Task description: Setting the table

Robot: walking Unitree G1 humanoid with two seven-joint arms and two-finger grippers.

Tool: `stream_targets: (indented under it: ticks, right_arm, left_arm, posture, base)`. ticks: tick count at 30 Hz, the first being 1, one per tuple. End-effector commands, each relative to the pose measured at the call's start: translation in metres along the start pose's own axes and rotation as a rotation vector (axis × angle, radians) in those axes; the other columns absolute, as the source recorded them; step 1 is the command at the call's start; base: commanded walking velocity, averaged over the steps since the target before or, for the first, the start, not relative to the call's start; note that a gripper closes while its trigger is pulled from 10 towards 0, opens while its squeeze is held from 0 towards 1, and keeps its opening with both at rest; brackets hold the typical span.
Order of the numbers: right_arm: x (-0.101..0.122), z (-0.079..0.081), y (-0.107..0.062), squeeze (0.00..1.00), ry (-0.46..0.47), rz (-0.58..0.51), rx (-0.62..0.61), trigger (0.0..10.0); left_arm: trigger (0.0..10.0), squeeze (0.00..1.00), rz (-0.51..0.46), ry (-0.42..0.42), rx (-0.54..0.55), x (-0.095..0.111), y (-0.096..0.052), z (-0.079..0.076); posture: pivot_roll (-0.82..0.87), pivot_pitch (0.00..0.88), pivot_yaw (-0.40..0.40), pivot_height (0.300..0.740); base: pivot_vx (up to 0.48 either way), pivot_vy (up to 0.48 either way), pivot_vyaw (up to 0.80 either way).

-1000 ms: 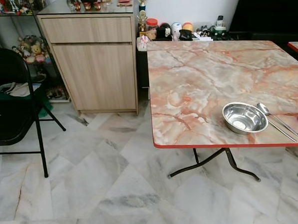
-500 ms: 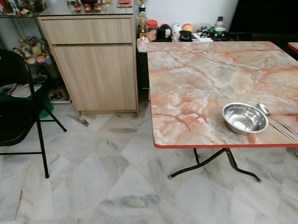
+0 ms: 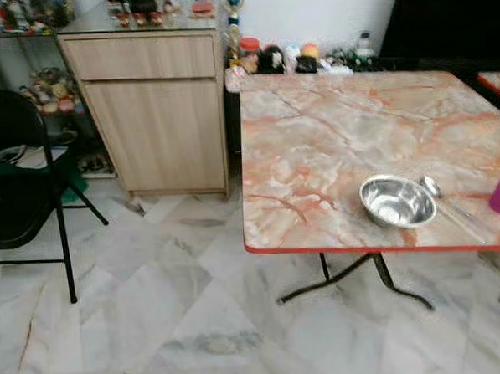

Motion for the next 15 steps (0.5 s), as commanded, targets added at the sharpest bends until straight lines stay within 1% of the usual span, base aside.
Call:
stream_targets:
  ticks: [1, 9, 15]
  right_arm:
    - [-0.0083, -0.0023, -0.0025, 0.00, 0.001, 0.021, -0.007, 10.0]
    - [-0.0135, -0.0033, -0.0042, 0.00, -0.010, 0.035, -0.005, 10.0]
    - [-0.0127, -0.0019, -0.0038, 0.00, -0.003, 0.030, -0.004, 10.0]
  left_arm:
    - [10.0, 0.00, 0.050, 0.009, -0.004, -0.0164, -0.0035, -0.0012]
    - [10.0, 0.00, 0.067, 0.016, -0.006, -0.0235, -0.0057, 0.0005]
    - [10.0, 0.00, 0.061, 0.015, -0.009, -0.0215, -0.0052, -0.0001]
  posture:
    - [0.01, 0.049, -0.037, 0.740]
    - [0.01, 0.035, -0.036, 0.740]
    - [0.01, 0.047, -0.038, 0.740]
  base:
    - [0.000, -0.424, 0.00]
    - [0.000, -0.472, 0.00]
    - [0.000, -0.472, 0.00]
Point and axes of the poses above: a point about 5 cm out from each wrist's last joint towards the gripper, its own y axis pointing out of the wrist towards the gripper, its own x axis along the axis of the wrist's last joint, z = x × y, the point moved 6 cm from there along y, pointing out of the wrist towards the gripper, and after that the axes turned 7 degrees about y, right-handed, at the moved point
